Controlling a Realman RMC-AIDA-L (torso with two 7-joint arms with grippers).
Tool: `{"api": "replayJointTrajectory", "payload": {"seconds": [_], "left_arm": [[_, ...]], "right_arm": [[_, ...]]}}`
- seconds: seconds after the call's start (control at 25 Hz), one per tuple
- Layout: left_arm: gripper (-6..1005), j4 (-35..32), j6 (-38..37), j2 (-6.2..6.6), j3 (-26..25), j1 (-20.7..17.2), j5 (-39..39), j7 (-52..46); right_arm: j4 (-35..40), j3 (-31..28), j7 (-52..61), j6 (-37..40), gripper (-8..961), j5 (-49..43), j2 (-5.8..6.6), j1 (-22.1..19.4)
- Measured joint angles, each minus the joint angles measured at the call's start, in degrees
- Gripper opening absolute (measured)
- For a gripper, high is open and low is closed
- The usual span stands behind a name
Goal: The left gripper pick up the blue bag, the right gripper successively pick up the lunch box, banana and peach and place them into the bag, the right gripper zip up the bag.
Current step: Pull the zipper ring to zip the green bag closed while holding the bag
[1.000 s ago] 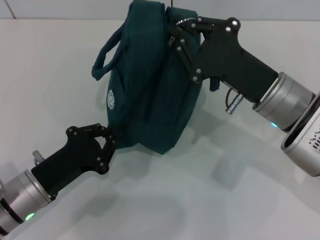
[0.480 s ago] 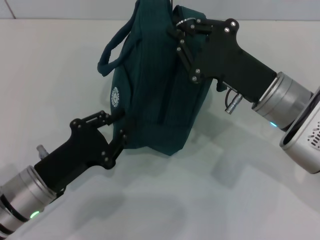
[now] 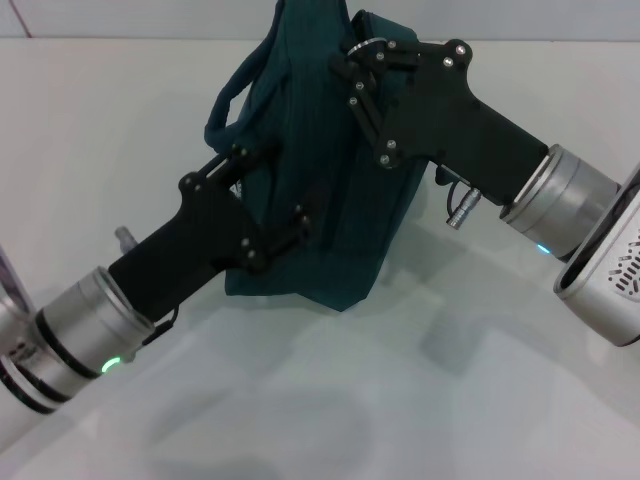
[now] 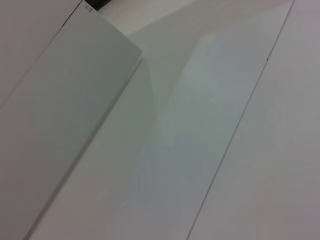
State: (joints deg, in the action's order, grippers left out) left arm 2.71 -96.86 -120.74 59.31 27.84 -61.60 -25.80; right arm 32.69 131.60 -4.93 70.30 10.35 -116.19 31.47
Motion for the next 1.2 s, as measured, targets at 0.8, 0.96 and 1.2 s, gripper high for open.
{"api": "replayJointTrajectory", "payload": {"seconds": [0.8,0.96,1.2], "left_arm": [[390,-1.4,0.1,0.19,0.6,0.4,2.5,0.5],[379,-1.6,1.7,0.21,0.6,0.7,0.8,0.6],[363,-1.6,2.1,0.15,0.4,0.7,0.9,0.5]], "right_arm": [[-0.1,-0.3,0.4,0.0,85,0.6,0.0,-0.4],[-0.6,-0.2,0.5,0.0,85,0.6,0.0,-0.2],[-0.5,0.0,0.6,0.1,85,0.6,0.0,-0.3]]}}
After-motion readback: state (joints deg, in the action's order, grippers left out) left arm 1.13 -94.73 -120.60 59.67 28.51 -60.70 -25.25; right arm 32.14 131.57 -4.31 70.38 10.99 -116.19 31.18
